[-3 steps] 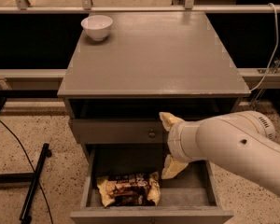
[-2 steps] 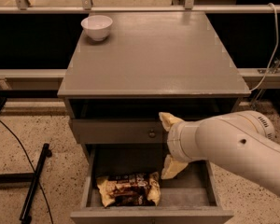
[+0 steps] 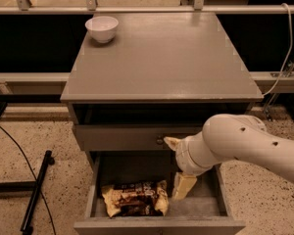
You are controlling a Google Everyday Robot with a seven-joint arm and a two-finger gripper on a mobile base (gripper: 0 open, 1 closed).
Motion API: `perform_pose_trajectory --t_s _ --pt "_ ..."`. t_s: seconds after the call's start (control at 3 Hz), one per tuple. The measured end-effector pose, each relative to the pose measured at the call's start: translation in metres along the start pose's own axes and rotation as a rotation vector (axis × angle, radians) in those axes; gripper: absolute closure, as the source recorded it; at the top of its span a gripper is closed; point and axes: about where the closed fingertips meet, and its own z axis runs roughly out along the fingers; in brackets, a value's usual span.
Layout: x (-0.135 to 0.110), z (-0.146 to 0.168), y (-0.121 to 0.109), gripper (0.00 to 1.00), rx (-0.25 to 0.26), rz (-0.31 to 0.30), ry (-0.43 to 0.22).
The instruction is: Pick brown chip bag from middle drawer and place on counter
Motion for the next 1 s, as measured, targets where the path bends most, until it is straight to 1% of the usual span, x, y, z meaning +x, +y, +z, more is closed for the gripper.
perform_pose_trajectory --t_s 0.33,0.67,1.0 --pt "0.030 0.046 0.024 0.00 -0.119 0.034 -0.041" --pt "0.030 0.046 0.024 0.00 -0.119 0.034 -0.041" --pt "0.034 0.073 0.032 0.00 -0.124 0.052 -0.049"
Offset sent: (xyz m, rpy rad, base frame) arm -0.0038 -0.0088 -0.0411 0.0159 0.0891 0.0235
